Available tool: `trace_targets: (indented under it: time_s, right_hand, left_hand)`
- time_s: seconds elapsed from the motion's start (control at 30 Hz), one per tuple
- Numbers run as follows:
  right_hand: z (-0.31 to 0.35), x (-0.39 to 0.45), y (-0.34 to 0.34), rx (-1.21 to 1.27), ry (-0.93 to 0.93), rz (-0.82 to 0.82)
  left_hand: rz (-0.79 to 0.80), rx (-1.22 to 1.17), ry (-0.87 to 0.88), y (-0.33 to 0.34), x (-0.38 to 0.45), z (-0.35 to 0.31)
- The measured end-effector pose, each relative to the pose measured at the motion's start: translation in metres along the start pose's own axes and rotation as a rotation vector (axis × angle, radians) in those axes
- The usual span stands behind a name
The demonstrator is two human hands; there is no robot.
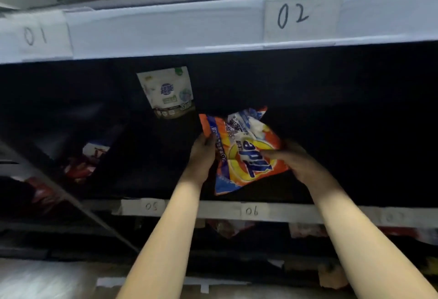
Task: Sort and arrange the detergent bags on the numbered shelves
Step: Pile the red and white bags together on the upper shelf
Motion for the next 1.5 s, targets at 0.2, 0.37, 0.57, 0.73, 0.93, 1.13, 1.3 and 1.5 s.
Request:
trace_targets:
  time_s: [0.2,0.37,0.57,0.73,0.93,1.13,1.3,1.5]
  right_hand:
    - [-0.03,-0.095,0.021,0.269,-0.132,-0.084]
    - [-0.025,-0.186,0.034,0.241,-0.245,-0.089]
    - [0.055,-0.278,0.037,0.127,-0.59,-0.132]
    - [0.155,-0.302,0.029,0.102,-0.841,-0.122]
    - [0.281,-0.263,-0.006,-0.136,-0.983,-0.193]
    - [0.342,-0.183,-0.04,-0.526,-0.921,-0.481]
    - [0.321,-0.195,-0.051,-0.578,-1.013,-0.476]
    - [0.259,-0.251,-0.043,-0.534,-1.209,-0.403]
  left_hand:
    - [-0.06,-0.066,0.133,-0.042,-0.094,-0.004]
    - [-0.076,0.011,0.279,-0.062,-0.175,-0.023]
    - [-0.085,-0.154,0.589,-0.081,-0.247,-0.112]
    - [-0.107,-0.234,0.834,-0.083,-0.252,-0.216]
    - [-0.2,-0.07,0.855,-0.056,-0.186,-0.334]
    - [-0.374,0.309,0.645,-0.018,-0.097,-0.387]
    - [-0.4,0.648,0.575,-0.006,-0.097,-0.355]
    - [-0.703,0.74,0.946,-0.02,-0.189,-0.312]
Point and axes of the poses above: each hand's wrist, its own x-axis towards the middle knuckle, its own y-axis out of the palm, z = x × y, the point moved 6 cm from there along x, towards the middle knuckle, and after that the axes turned 14 degrees about x, right-handed, at the moved point
